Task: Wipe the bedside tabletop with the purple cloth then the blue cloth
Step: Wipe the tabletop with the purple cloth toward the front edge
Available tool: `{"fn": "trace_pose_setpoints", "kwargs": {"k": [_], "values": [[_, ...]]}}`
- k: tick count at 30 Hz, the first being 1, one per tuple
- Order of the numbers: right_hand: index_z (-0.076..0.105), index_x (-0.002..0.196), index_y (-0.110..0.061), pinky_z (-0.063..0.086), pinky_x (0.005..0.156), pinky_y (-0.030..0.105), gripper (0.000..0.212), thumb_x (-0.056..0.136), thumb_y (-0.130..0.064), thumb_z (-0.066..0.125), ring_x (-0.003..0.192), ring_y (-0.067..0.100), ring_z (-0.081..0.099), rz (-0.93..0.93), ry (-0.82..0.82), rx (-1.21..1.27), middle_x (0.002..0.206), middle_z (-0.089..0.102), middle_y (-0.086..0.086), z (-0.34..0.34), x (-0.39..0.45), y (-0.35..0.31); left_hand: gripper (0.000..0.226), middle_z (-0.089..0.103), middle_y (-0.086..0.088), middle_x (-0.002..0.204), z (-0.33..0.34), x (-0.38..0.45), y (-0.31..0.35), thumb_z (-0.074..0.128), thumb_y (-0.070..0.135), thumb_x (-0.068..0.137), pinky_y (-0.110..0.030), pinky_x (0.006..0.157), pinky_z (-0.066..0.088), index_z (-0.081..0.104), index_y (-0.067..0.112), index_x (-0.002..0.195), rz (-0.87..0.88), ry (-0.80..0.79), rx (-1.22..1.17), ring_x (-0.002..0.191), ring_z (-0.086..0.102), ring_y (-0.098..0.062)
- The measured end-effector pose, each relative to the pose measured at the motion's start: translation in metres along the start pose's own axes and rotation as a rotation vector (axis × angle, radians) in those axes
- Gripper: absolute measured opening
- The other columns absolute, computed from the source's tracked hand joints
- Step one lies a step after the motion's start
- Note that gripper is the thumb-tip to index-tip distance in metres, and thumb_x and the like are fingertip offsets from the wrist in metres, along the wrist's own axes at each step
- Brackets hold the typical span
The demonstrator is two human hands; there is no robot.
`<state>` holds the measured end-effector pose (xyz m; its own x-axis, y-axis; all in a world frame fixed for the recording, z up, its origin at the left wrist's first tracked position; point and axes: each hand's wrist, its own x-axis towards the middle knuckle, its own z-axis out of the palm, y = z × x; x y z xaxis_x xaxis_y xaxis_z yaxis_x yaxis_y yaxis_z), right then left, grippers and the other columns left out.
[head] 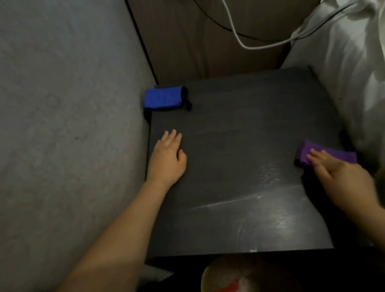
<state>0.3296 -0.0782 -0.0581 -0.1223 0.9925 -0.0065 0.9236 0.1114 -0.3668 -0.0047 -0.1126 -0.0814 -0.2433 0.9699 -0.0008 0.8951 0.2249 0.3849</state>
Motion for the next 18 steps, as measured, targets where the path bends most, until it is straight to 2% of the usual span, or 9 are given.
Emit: {"fn": "trace_pose_setpoints", "kwargs": {"k": [3,10,18], "values": [[0.061,0.121,-0.019,0.048,0.090,0.038,0.031,0.092,-0.020,0.051,0.116,0.029,0.058,0.059,0.009,-0.014,0.132,0.056,0.011,-0.008,-0.003,0.012,0.049,0.033,-0.011,0.151,0.009,-0.012,0.002,0.041,0.012,0.091,-0.033,0.117,0.016,0.035,0.006,0.139,-0.006,0.058,0.020,0.143,0.024,-0.024],[0.058,0.124,-0.008,0.043,0.096,0.036,0.032,0.094,-0.014,0.048,0.125,0.026,0.050,0.088,0.040,0.033,0.135,0.052,0.014,-0.008,-0.011,0.003,0.050,0.031,-0.010,0.152,0.009,-0.013,0.005,0.040,0.011,0.091,-0.033,0.118,0.017,0.034,0.005,0.140,-0.018,0.072,0.042,0.143,0.023,-0.023],[0.061,0.120,-0.010,0.045,0.096,0.036,0.031,0.091,-0.015,0.051,0.123,0.022,0.053,0.041,0.083,0.006,0.129,0.058,0.010,0.009,-0.025,0.012,0.049,0.036,-0.011,0.149,0.010,-0.014,0.006,0.042,0.011,0.089,-0.032,0.118,0.019,0.038,0.005,0.138,-0.027,0.098,0.032,0.142,0.027,-0.023]]}}
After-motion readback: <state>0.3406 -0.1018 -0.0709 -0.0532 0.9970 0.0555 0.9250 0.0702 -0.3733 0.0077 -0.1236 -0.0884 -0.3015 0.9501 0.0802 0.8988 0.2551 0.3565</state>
